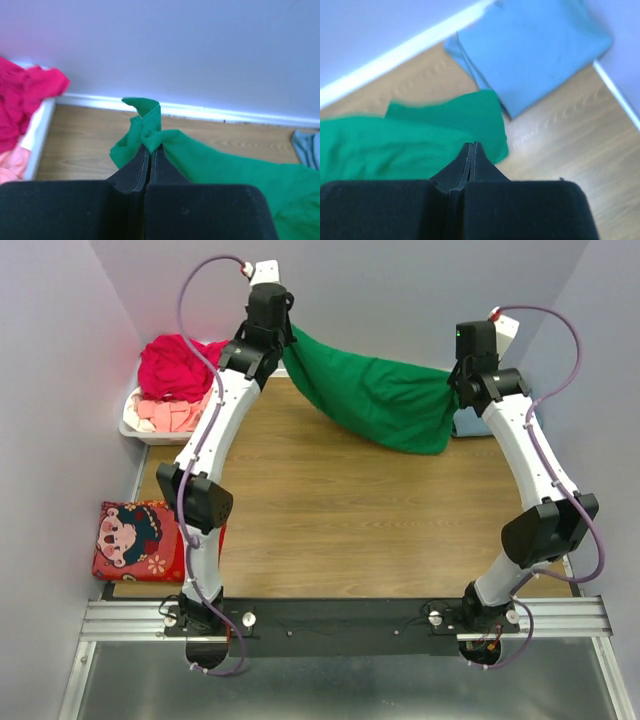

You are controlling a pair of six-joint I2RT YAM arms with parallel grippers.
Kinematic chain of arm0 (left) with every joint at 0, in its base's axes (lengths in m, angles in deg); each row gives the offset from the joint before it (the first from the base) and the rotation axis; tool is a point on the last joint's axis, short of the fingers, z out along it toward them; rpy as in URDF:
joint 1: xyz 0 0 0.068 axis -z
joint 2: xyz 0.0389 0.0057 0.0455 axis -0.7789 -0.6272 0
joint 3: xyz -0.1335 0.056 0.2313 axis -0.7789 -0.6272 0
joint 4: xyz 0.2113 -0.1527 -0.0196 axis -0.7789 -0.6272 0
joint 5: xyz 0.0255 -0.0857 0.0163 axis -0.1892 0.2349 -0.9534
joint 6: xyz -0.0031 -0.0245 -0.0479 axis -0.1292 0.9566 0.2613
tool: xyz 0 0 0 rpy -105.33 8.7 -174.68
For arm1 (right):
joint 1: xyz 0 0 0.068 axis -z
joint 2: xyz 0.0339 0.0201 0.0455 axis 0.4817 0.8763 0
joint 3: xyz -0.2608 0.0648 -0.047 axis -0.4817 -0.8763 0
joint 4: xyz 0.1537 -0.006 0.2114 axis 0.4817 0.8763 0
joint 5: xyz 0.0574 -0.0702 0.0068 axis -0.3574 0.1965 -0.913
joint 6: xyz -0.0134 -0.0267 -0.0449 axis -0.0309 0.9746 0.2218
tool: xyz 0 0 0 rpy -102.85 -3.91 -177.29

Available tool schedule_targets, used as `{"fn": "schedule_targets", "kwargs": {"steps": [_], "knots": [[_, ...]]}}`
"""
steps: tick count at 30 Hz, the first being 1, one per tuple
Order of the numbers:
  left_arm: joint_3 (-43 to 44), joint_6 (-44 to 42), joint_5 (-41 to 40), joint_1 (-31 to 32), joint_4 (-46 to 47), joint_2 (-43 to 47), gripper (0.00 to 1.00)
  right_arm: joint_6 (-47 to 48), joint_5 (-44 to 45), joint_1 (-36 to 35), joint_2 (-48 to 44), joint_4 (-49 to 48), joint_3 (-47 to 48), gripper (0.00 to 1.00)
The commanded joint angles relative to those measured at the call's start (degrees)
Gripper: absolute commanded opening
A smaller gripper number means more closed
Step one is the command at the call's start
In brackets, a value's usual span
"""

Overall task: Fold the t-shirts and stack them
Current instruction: Flatten the tshirt out

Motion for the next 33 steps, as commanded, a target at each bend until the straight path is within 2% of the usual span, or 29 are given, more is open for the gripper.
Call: {"fn": "schedule_targets", "kwargs": {"steps": [1, 6, 10, 14, 21, 29, 33], "knots": [[1.1, -2.5, -4.8, -1.6, 0.5, 5.4, 0.0, 5.5, 5.4, 1.3, 2.4, 0.2, 9.8, 0.01], [-0.6, -4.3, -6.8, -2.1, 2.7, 12.1, 0.0, 7.2, 5.1, 1.6, 2.4, 0.1, 15.5, 0.01], [-4.0, -4.0, -8.5, -2.1, 2.5, 16.6, 0.0, 6.0, 5.1, 1.6, -0.9, -0.8, 12.4, 0.01], [-7.8, -3.8, -10.8, -2.1, 2.0, 21.8, 0.0, 5.4, 9.0, 1.6, -6.6, -2.9, 8.5, 0.01], [-13.8, -2.4, -11.5, -2.1, 2.7, 30.0, 0.0, 8.5, 12.7, 1.6, -14.0, -9.0, 4.7, 0.01], [-19.6, -8.6, -8.0, -2.1, 9.1, 41.8, 0.0, 11.8, 9.0, 1.5, -17.4, -12.2, 9.0, 0.01], [-23.8, -9.6, -7.0, -2.1, 14.1, 43.8, 0.0, 10.5, 6.6, 1.6, -17.4, -13.8, 8.7, 0.01]]}}
